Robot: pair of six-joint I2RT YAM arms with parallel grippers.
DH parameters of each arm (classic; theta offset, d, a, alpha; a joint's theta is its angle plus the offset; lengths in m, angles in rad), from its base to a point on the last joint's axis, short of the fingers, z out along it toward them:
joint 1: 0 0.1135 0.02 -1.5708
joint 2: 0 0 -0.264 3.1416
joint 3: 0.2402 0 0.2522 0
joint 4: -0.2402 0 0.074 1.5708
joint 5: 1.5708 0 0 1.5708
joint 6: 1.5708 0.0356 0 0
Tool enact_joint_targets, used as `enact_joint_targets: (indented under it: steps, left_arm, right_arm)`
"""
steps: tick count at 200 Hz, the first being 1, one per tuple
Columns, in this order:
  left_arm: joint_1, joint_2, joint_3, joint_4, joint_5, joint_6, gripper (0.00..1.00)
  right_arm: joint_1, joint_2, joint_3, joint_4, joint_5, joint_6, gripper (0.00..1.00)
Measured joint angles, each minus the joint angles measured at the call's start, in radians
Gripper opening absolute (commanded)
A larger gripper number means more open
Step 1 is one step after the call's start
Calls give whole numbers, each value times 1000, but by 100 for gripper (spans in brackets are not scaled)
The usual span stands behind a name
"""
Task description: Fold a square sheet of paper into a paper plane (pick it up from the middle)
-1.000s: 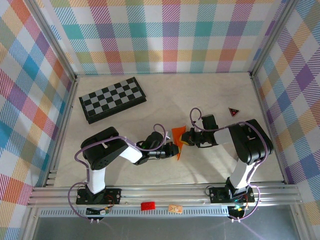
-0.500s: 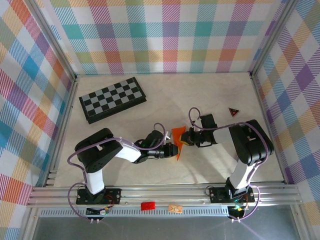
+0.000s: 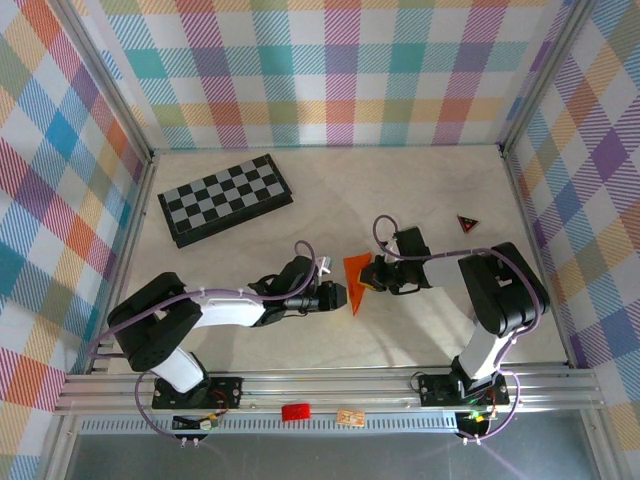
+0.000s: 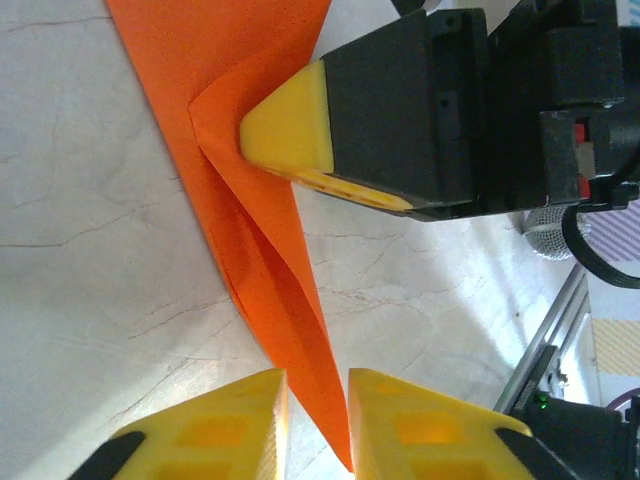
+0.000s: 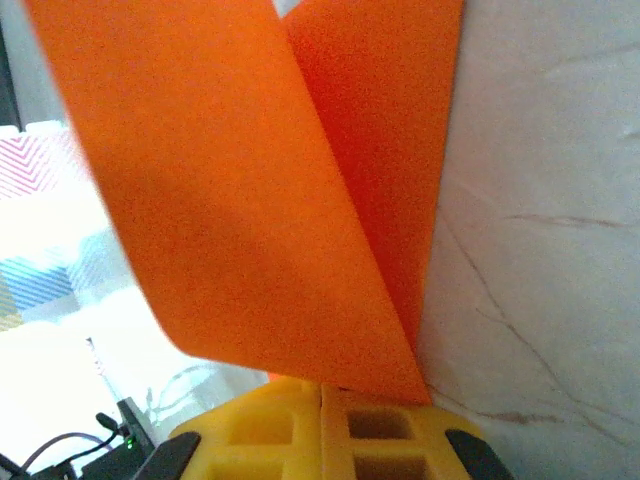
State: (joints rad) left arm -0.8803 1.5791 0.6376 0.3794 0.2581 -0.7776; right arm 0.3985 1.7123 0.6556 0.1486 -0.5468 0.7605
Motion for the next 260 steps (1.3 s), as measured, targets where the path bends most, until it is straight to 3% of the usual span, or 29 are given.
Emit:
enact_joint_targets:
  steps: [27,67,139,260]
  left_arm:
    - [8,10,27,-21,19,14,11]
    - [38,37,74,-32,93,35,11]
    - [53,179,237,-108,282,89,11]
    - [53,281,277,-180,325,90,11]
  right_arm:
    - [26,-23,0,-17,62,30,1]
    - [54,-69,-22,-42,128,70,2]
    - [55,-81,-39,-29,135,92,3]
    - [56,-81,-40,-27,134,92,4]
